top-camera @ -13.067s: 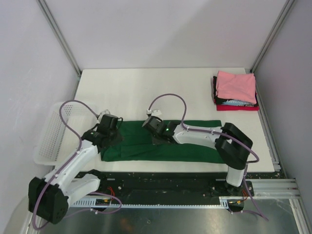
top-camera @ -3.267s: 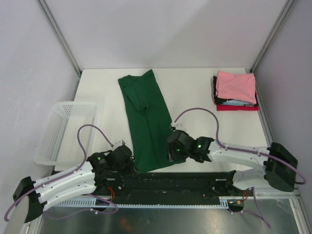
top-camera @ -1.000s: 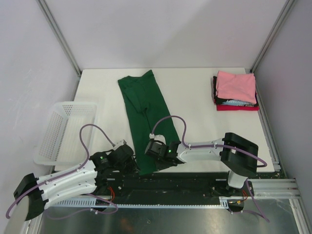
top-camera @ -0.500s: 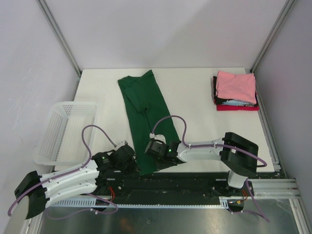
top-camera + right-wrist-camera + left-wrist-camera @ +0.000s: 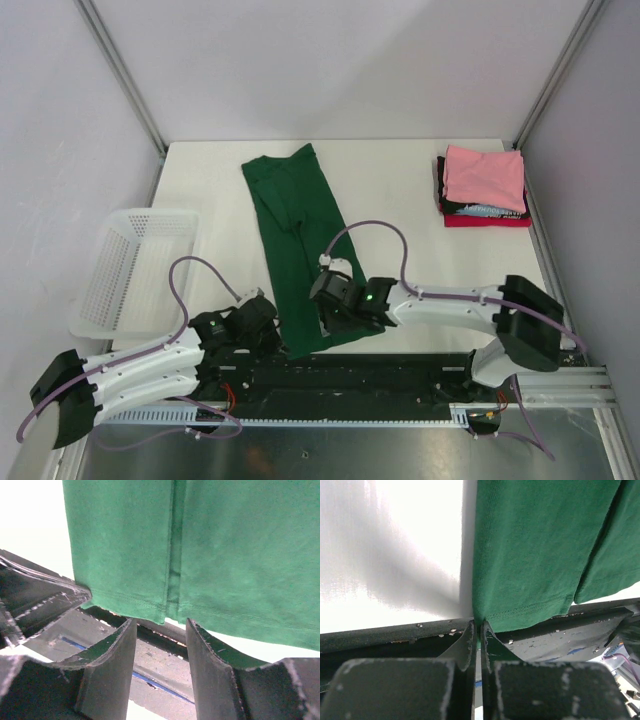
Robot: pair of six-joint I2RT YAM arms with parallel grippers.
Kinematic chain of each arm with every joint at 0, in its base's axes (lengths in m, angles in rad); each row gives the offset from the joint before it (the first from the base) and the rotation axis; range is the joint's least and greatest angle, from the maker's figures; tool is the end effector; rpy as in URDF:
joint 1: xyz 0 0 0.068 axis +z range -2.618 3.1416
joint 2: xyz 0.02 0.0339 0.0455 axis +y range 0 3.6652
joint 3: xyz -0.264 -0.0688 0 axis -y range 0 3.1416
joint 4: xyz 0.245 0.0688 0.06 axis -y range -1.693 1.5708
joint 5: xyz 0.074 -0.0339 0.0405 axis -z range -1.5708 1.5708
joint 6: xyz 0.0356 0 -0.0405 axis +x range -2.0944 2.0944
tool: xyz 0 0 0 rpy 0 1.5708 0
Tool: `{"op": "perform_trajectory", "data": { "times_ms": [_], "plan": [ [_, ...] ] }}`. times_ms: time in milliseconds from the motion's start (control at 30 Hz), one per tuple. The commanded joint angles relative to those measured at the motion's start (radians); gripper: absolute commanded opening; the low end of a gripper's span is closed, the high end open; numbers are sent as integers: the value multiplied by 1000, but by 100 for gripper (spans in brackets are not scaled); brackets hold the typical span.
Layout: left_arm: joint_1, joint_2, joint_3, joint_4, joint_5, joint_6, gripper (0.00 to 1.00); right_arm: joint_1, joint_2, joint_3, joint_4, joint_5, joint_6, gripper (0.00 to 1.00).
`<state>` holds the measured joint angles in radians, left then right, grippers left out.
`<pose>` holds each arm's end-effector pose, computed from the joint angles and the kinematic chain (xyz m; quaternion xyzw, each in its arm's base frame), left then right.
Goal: Fold and stack the t-shirts
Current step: Grab the bottom of the folded rectangular tshirt with both arms
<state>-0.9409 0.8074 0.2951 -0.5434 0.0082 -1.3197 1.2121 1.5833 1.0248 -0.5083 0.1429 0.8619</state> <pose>0.0789 -0.1088 0.1411 -0.1810 0.9499 -0.2321 0.1050 0.1155 0.2938 0.2029 -0.1507 0.9543 0.1789 0.1861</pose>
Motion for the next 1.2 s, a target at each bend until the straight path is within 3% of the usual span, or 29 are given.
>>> {"op": "perform_trajectory", "data": {
  "times_ms": [0,267,500,800,1167],
  "plan": [
    [4,1,43,13,24,-1,0,-53,-139,-38,-62,118,21,49],
    [5,2,54,14,30,6,0,-256,-357,-258,-67,121,18,50],
    [4,7,58,12,34,12,0,-376,-423,-362,12,-9,-28,49],
    [5,19,66,13,37,22,0,-388,-364,-390,61,-93,-34,43],
    [5,18,66,13,38,21,0,-356,-305,-398,44,-79,-24,41]
  ]
}}
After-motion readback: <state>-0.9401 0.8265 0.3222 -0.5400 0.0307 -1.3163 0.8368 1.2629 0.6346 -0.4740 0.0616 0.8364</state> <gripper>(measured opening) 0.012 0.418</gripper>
